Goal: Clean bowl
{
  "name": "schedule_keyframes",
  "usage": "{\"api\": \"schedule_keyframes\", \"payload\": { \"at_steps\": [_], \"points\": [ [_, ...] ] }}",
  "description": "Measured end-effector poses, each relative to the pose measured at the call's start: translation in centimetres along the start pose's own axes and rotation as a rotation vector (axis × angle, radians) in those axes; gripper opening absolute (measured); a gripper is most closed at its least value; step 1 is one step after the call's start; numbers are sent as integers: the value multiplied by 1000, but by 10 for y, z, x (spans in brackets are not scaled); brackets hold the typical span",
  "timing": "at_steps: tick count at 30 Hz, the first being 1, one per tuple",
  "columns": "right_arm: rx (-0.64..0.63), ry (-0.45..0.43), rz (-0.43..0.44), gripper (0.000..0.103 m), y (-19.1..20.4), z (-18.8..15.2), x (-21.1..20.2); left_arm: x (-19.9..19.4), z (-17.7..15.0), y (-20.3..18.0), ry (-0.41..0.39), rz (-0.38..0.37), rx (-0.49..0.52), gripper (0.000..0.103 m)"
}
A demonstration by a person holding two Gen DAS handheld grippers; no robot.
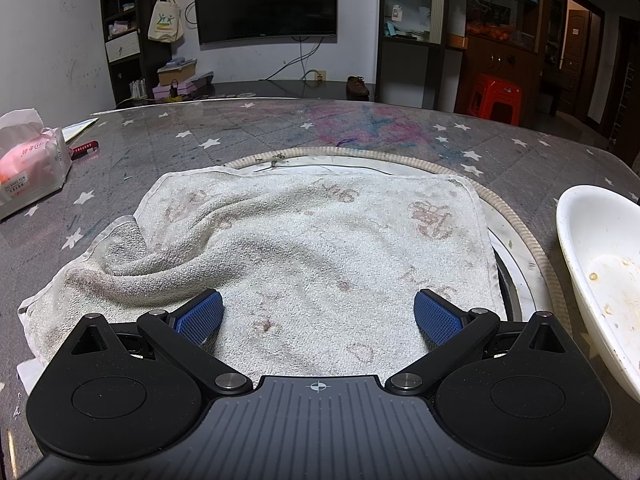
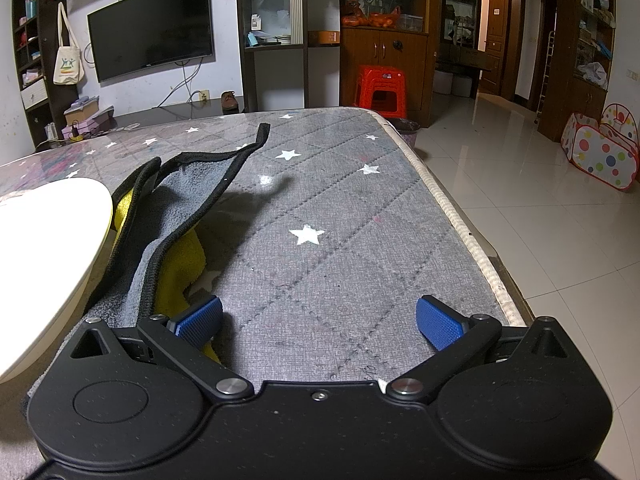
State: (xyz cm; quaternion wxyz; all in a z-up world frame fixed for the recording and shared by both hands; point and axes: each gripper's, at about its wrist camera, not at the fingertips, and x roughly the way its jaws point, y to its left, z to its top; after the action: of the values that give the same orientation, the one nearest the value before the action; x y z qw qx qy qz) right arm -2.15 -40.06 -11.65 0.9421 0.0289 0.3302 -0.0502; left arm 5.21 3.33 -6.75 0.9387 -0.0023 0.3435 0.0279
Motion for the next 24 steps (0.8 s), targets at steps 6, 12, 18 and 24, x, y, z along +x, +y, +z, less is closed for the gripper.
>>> {"api": "schedule_keyframes", "payload": {
  "at_steps": [6,12,18,24],
  "points": [
    [1,0,1,103,1,1,0,0,0,0,0,0,0,103],
    [2,-1,1,103,0,1,0,0,0,0,0,0,0,103],
    [1,0,1,103,1,0,0,0,0,0,0,0,0,103],
    [2,0,1,103,2,0,0,0,0,0,0,0,0,103]
  ]
}}
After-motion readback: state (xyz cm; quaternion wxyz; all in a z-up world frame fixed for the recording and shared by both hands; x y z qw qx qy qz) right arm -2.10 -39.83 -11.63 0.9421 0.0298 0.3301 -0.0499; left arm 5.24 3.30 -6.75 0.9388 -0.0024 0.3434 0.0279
